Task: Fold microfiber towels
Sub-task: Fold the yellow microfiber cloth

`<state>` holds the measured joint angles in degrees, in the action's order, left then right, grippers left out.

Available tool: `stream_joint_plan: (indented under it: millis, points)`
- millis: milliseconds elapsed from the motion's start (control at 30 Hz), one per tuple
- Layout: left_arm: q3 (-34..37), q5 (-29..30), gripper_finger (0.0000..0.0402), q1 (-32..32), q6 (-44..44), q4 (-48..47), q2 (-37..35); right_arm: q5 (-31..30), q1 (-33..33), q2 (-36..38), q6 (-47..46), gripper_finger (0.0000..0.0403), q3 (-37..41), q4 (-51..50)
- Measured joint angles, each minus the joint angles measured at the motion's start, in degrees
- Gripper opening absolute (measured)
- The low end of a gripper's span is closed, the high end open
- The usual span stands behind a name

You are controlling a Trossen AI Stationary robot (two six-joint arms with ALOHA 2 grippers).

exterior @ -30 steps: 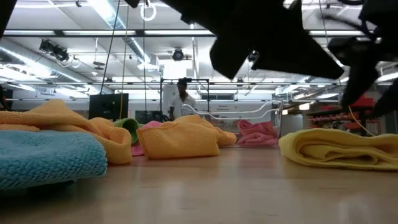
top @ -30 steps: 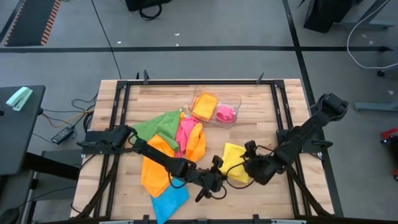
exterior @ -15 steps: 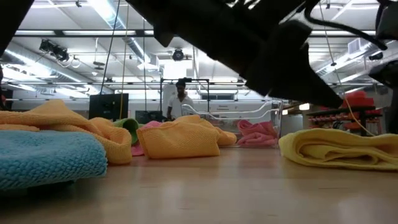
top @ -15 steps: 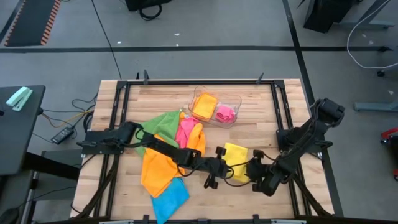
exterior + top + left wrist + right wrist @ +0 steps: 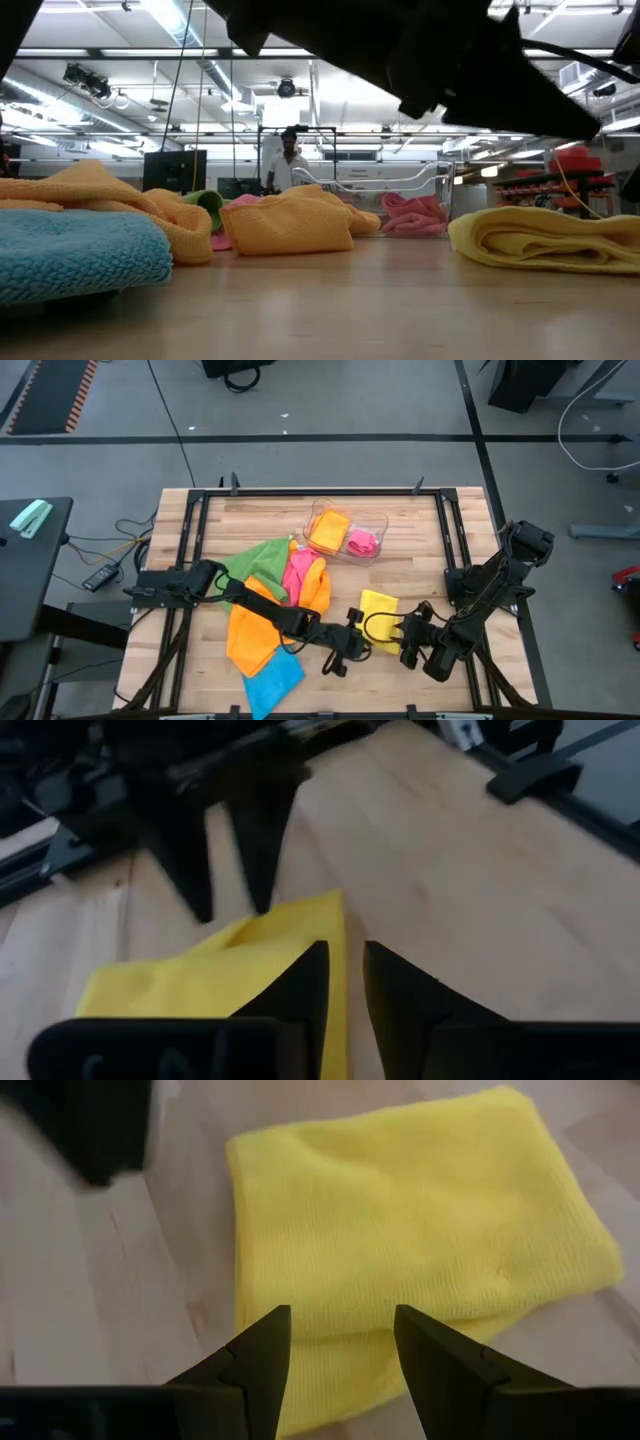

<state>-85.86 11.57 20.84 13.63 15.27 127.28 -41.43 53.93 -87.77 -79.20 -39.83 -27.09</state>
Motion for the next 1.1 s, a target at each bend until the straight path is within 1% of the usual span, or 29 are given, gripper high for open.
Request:
stream_joint_plan:
  millis: [300,367,467,533,700,833,933,1100]
  points:
    - [0.0,0.2,0.0128,1.6,4.9,4.2,0.0,-0.4,0.0,0.0,1.4,0.0188,0.0,-0.4]
    - [0.0,0.2,0.0141,1.9,4.6,5.4,0.0,1.7,0.0,0.2,-0.3,0.0188,0.0,-1.5]
    - [0.0,0.1,0.0161,2.0,4.7,8.1,0.9,8.8,0.7,1.2,-4.7,0.0188,0.0,-5.6]
    - [0.0,0.2,0.0173,2.0,4.8,9.1,1.6,10.4,2.3,1.3,-7.1,0.0188,0.0,-7.3]
    - [-1.2,0.2,0.0187,1.4,6.2,14.6,5.5,8.3,5.7,1.4,-7.8,0.0188,0.0,-7.5]
    - [-5.0,0.4,0.0183,0.0,7.0,16.3,10.2,4.8,6.4,1.4,-7.8,0.0188,0.0,-7.7]
    - [-8.6,0.6,0.0179,-0.7,7.0,13.4,13.8,2.4,6.3,1.4,-7.7,0.0188,0.0,-7.7]
    - [-16.2,3.9,0.0182,-1.1,7.2,0.4,16.7,1.4,6.1,1.4,-7.4,0.0188,0.0,-7.5]
